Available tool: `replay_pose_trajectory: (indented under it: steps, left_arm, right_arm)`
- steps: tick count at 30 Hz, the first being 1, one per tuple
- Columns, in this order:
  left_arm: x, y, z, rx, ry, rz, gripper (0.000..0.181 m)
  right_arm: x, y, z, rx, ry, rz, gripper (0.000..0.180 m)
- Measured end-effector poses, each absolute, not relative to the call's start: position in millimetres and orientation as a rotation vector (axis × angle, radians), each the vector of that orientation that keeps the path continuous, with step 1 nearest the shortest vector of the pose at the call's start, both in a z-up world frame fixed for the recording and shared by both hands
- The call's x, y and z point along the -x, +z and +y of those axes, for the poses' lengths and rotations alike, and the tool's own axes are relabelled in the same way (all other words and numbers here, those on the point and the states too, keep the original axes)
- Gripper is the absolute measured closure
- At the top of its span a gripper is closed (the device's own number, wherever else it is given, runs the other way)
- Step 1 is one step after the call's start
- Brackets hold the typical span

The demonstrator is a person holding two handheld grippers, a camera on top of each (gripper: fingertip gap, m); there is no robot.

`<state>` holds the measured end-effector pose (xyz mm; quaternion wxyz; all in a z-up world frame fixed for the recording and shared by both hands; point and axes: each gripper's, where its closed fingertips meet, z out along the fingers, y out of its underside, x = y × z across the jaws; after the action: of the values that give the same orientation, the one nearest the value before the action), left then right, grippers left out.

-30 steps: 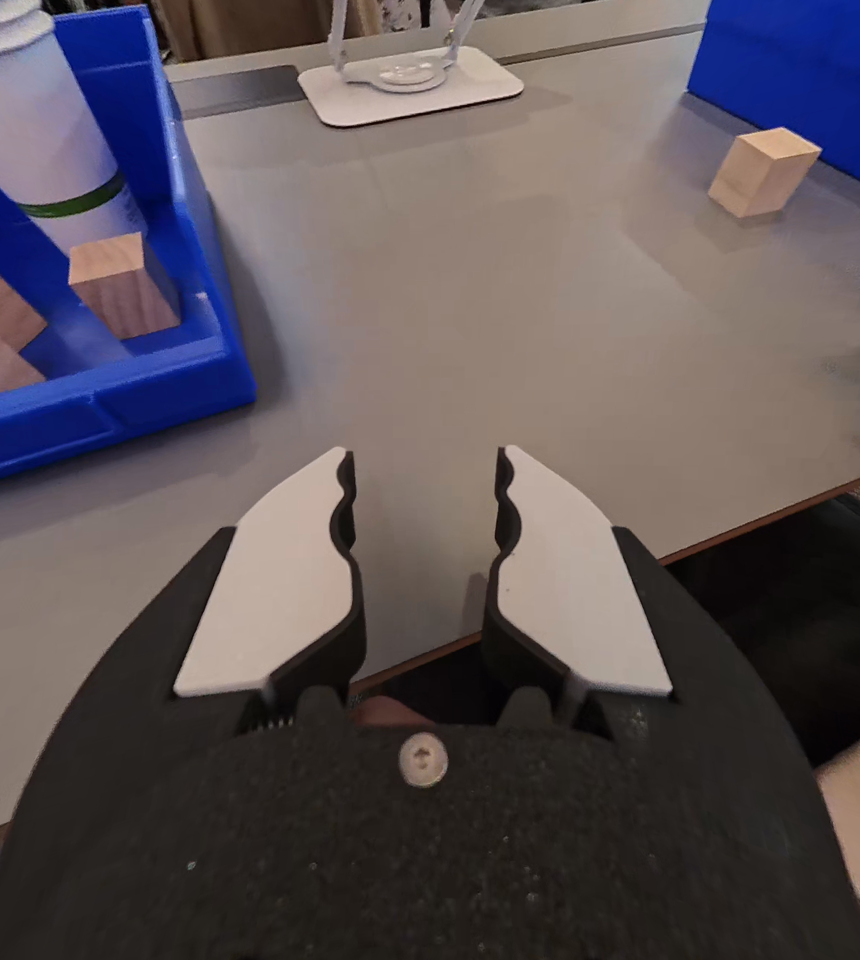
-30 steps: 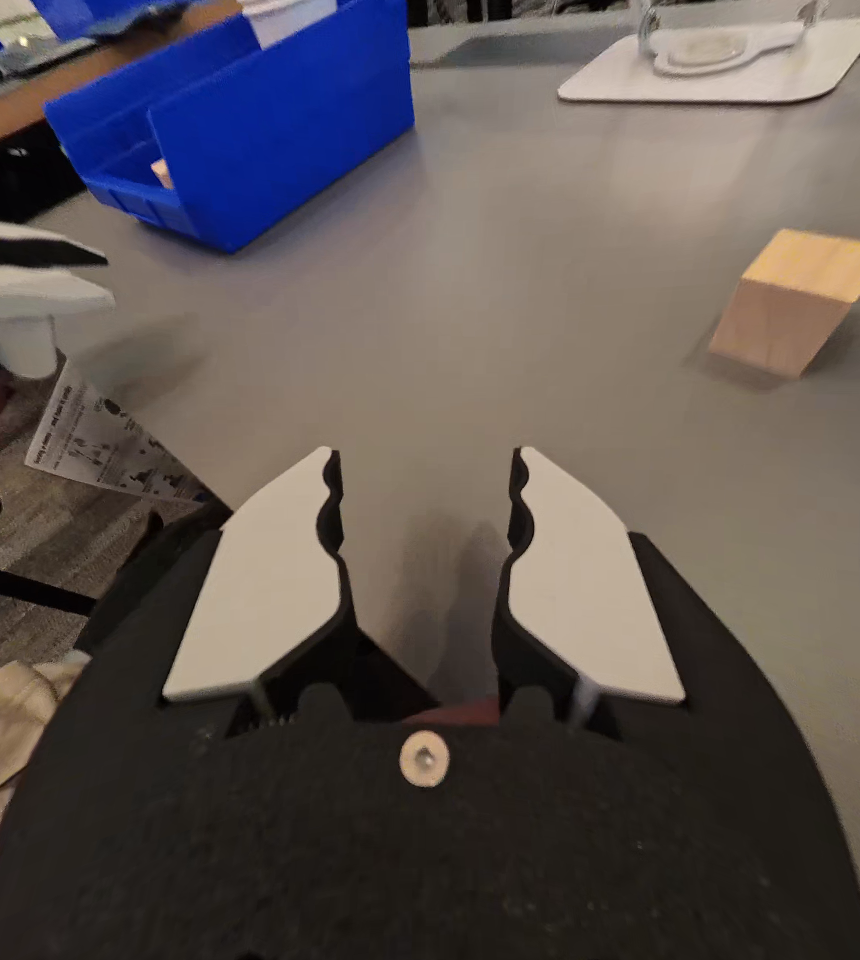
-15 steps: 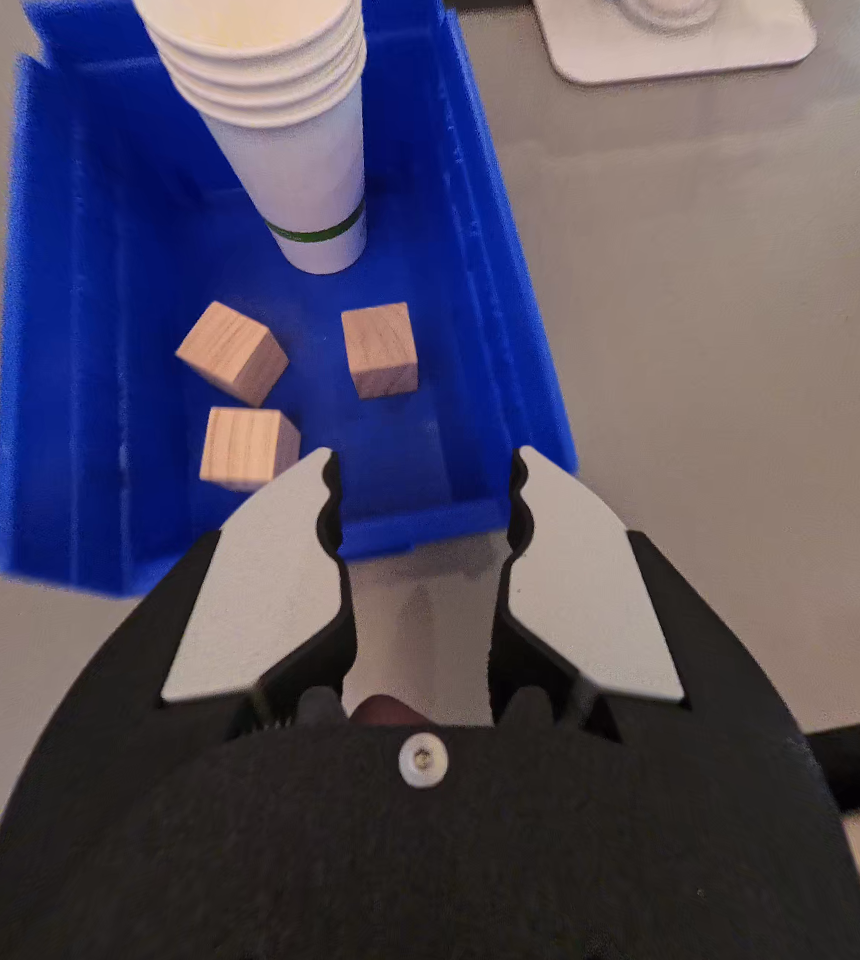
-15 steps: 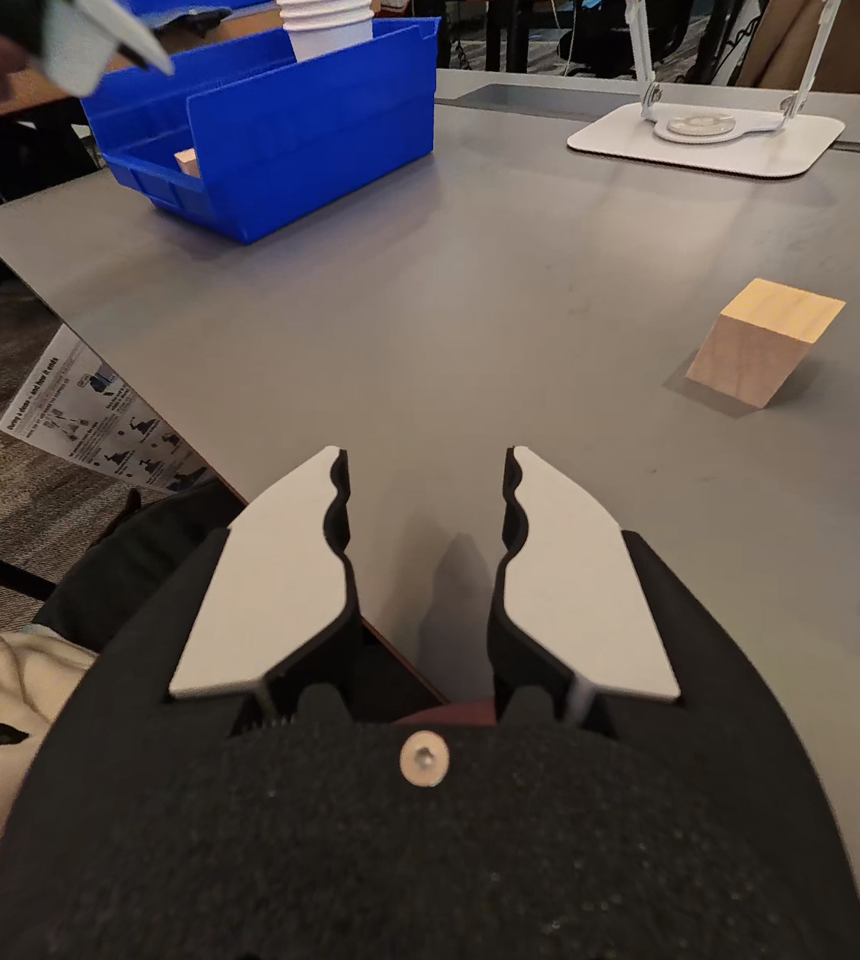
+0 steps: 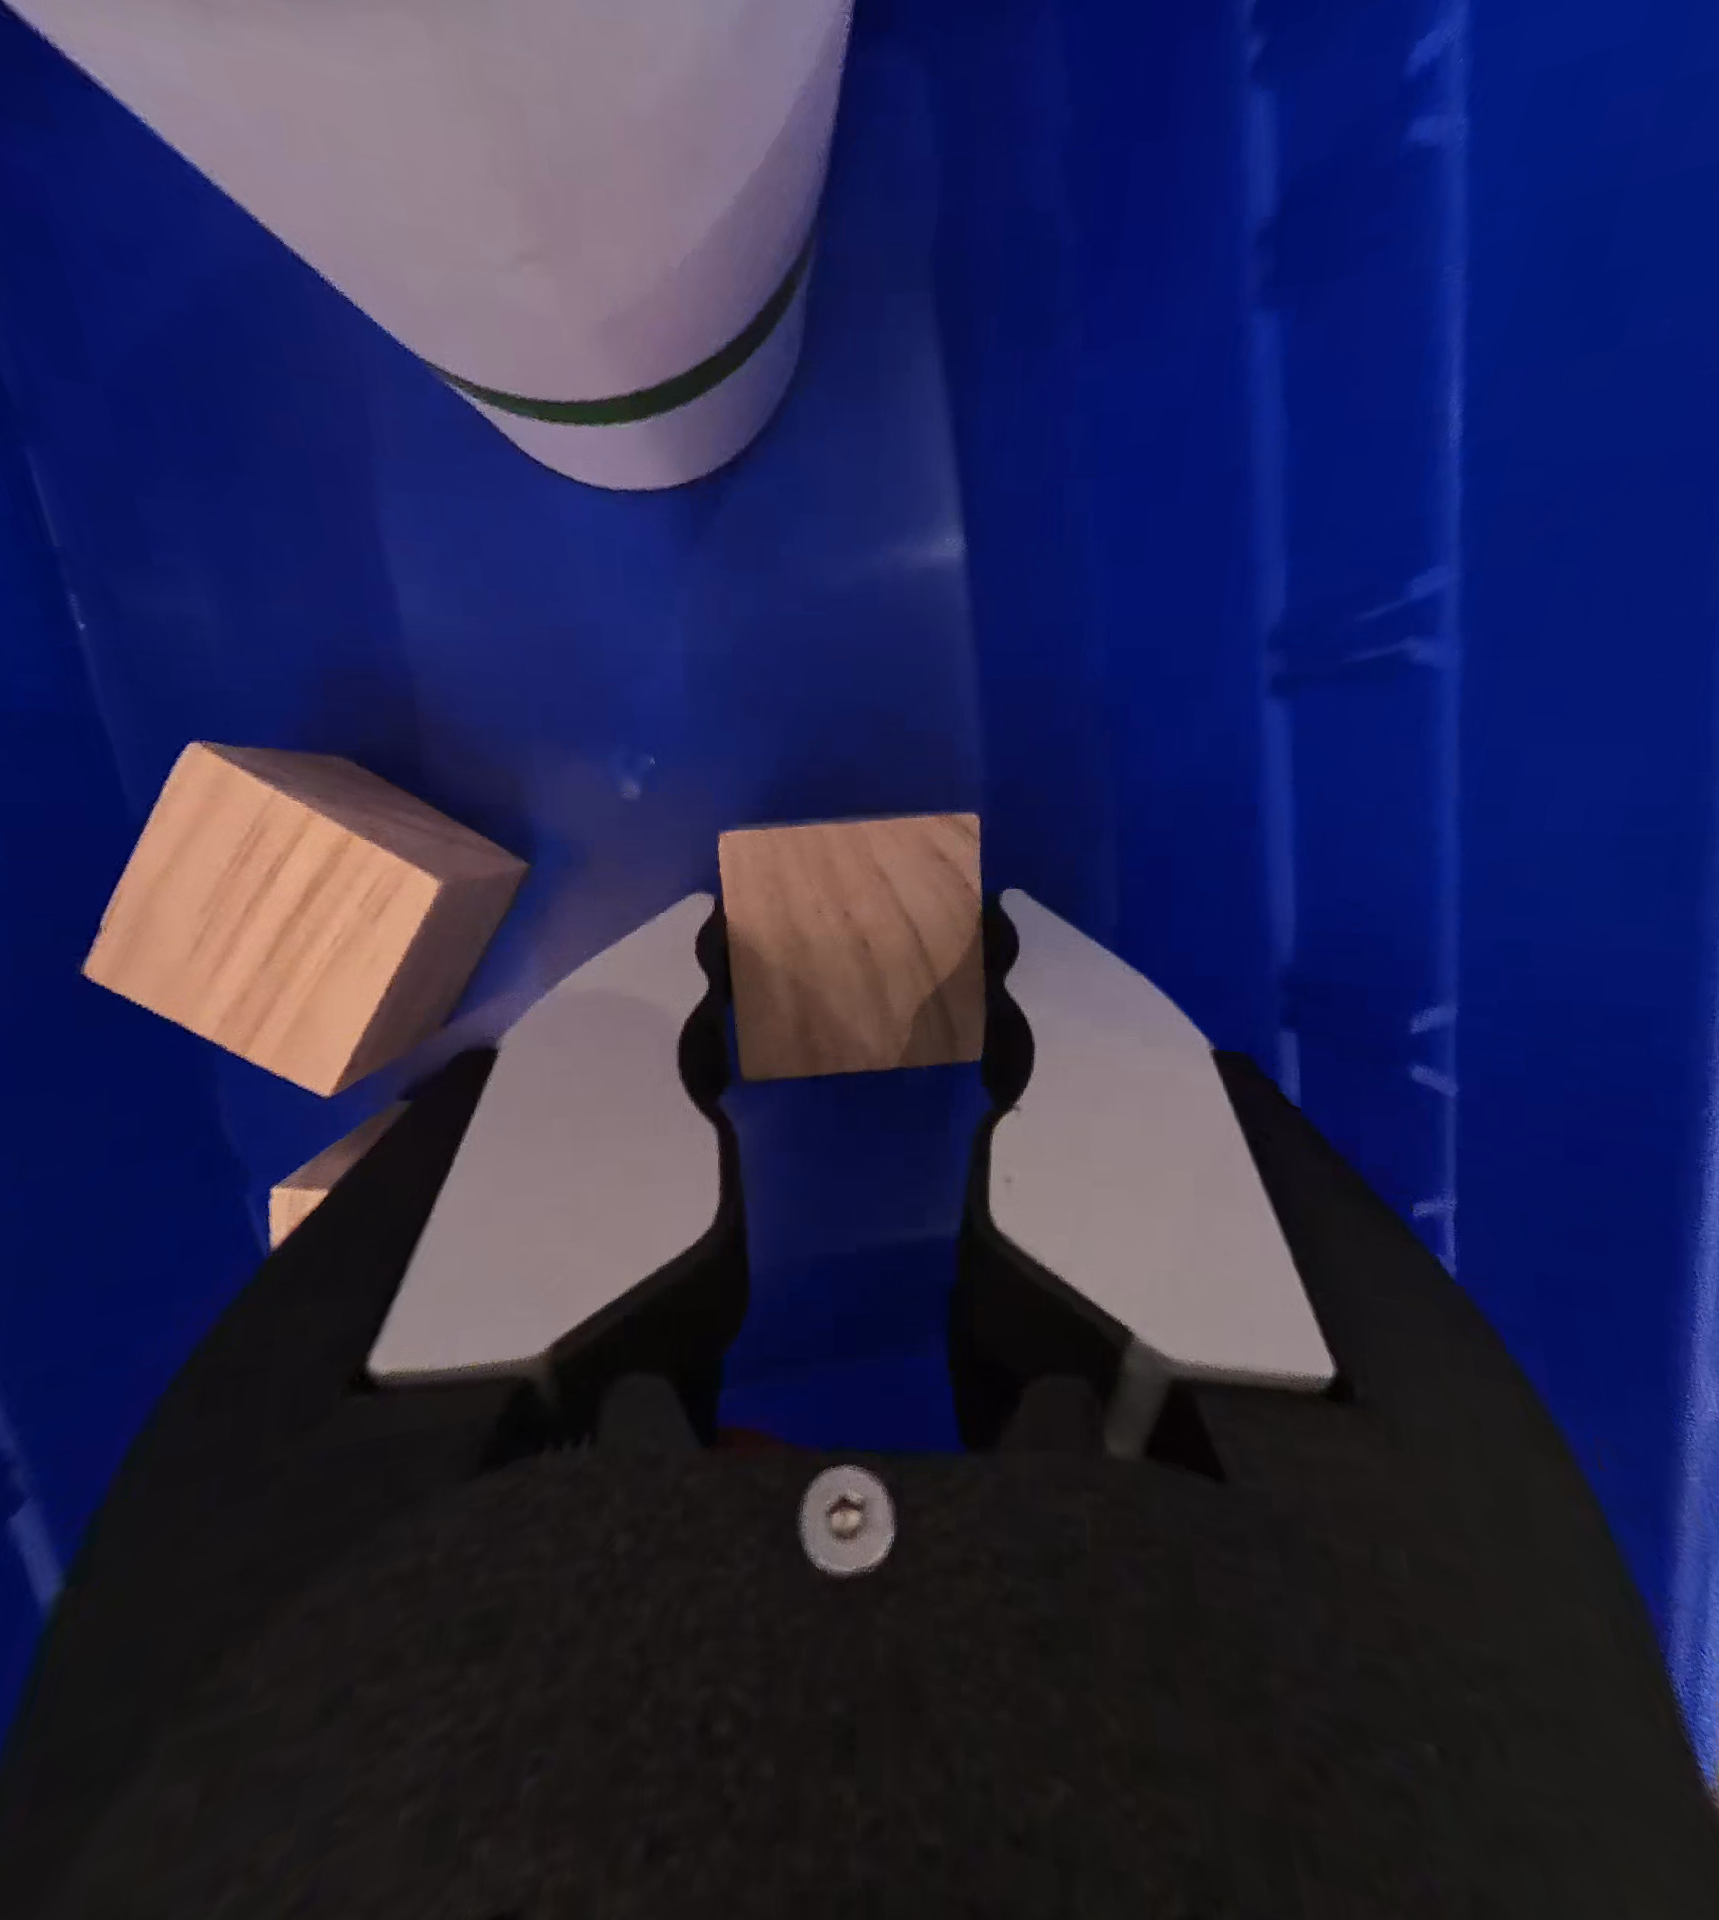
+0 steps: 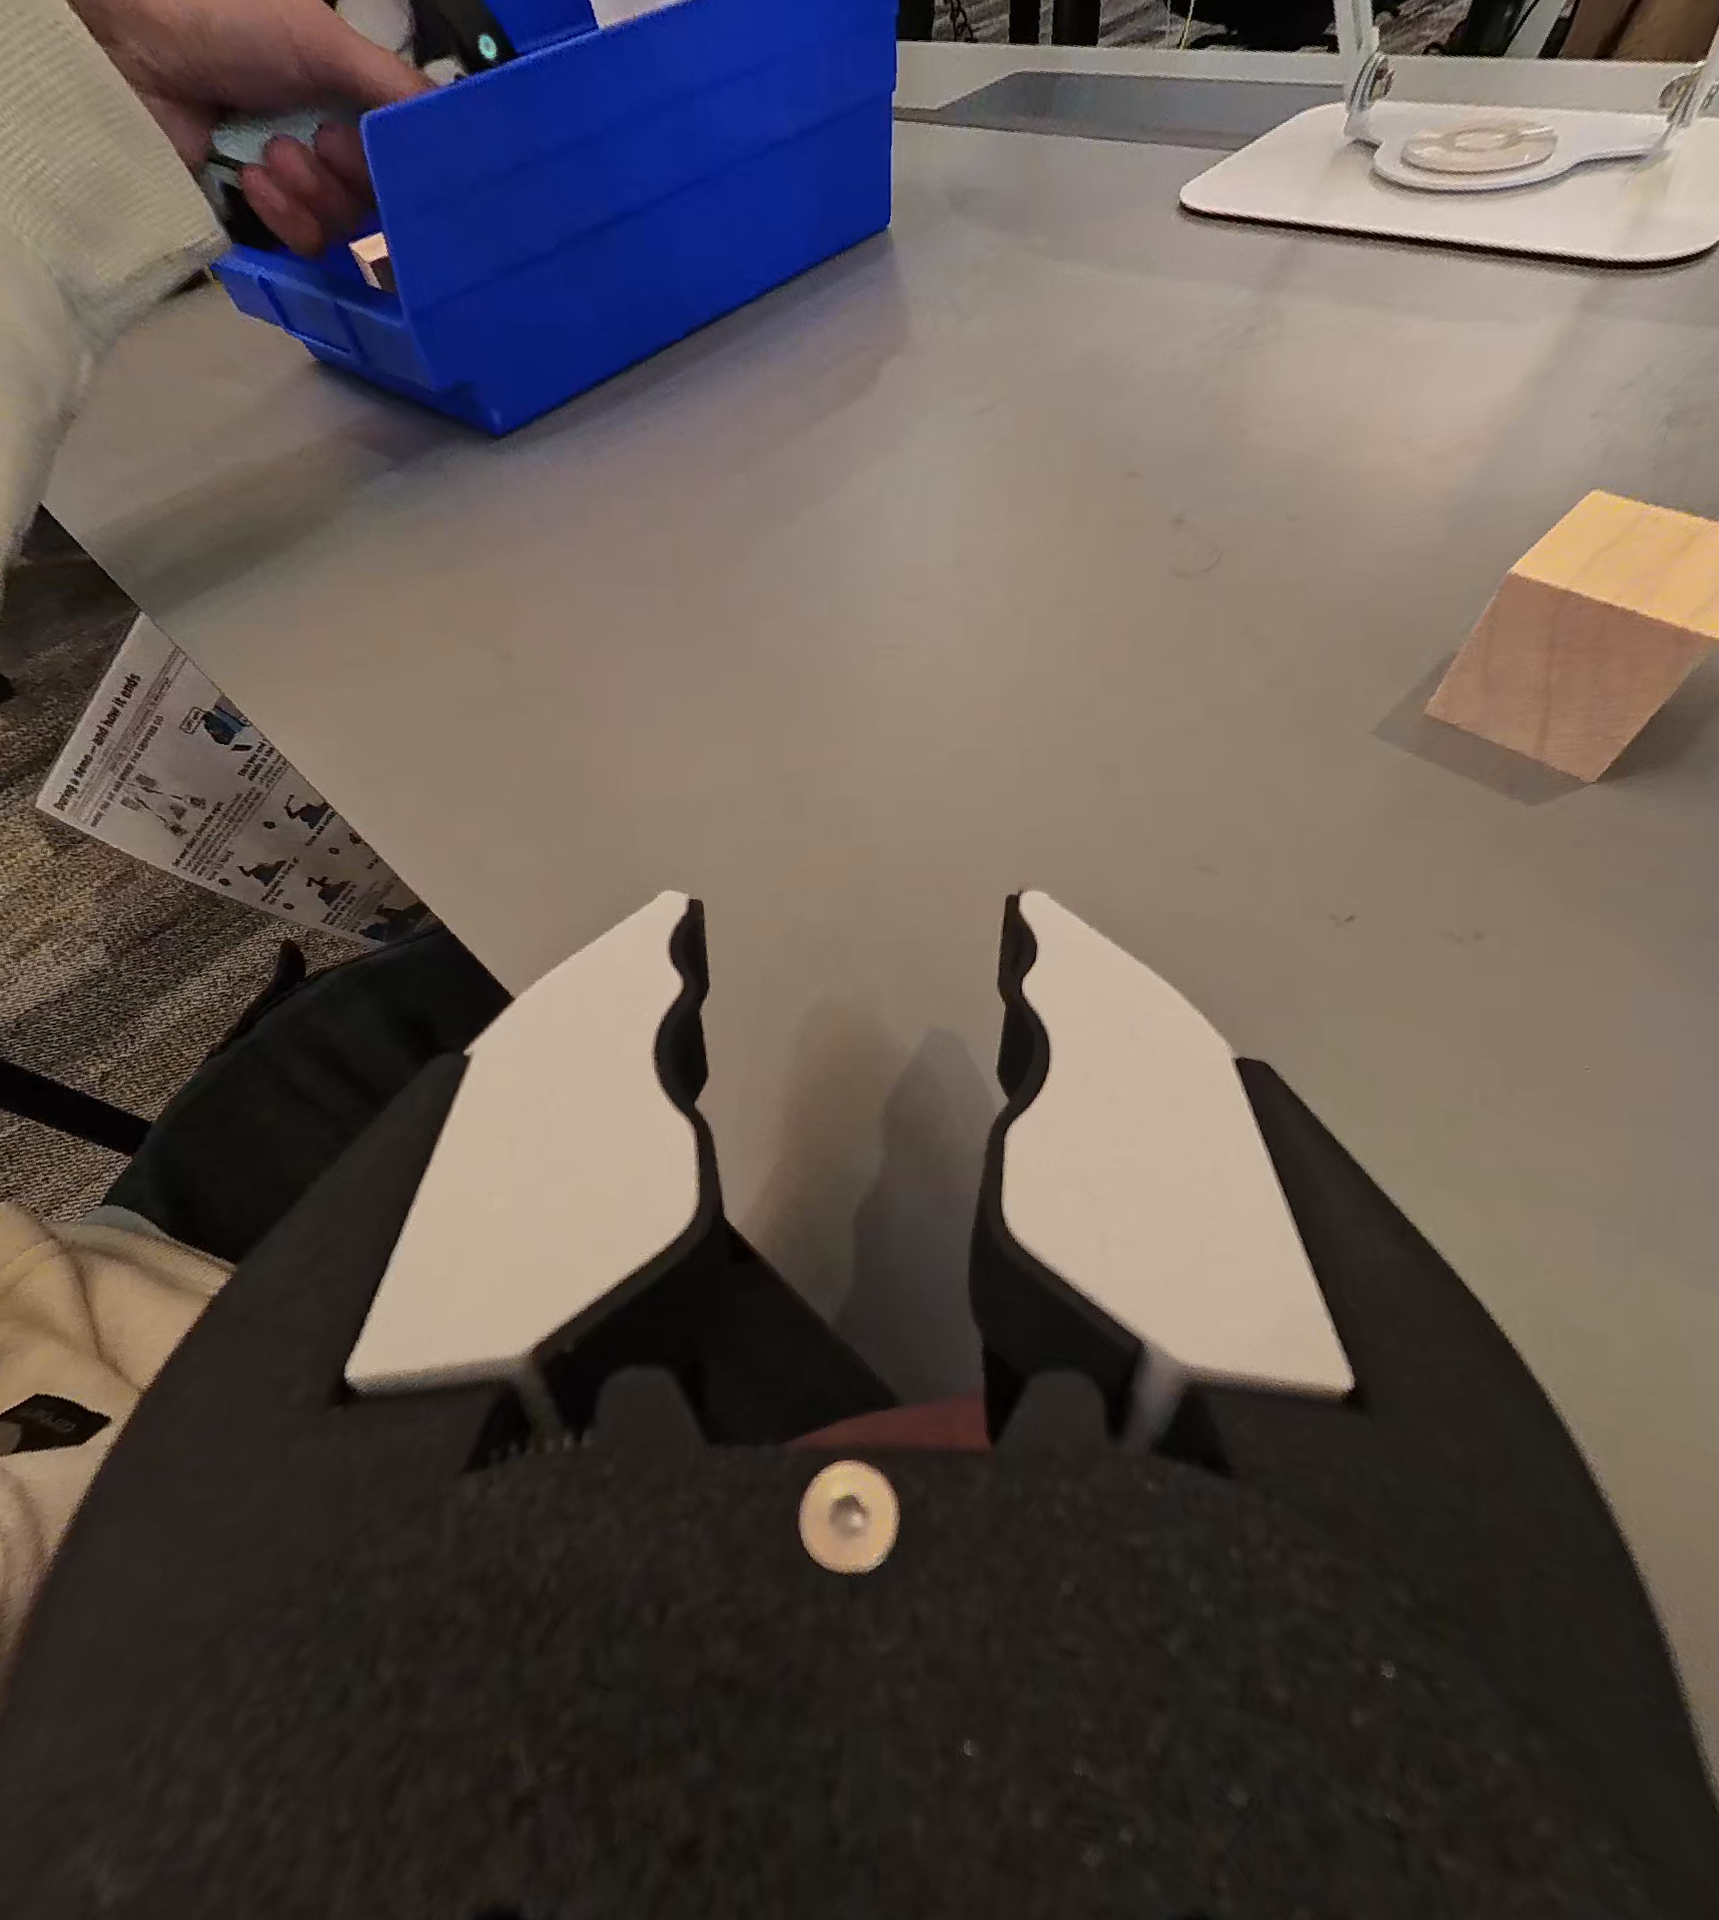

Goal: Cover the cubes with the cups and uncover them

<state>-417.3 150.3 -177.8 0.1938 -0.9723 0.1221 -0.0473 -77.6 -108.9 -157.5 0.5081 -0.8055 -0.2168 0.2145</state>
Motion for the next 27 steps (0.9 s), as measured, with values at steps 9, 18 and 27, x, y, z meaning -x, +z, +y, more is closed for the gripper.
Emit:
replay_pose_trajectory:
  steps: [9,18,27]
  left_arm:
    - [397.2,-53.2,115.4,2.318,-0.123,0.772,0.135]
    - [216.4,-109.6,-7.3,1.894,-0.355,1.922,0.135]
    - [168.3,-177.3,-27.4,1.855,-0.429,2.225,0.135]
  right_arm:
    - [76.2,-151.5,-108.4,1.92,0.524,-0.512,0.13]
    - [83.4,-148.9,-109.3,1.896,0.477,-0.584,0.13]
    - [82.2,-147.6,-112.5,1.897,0.472,-0.589,0.13]
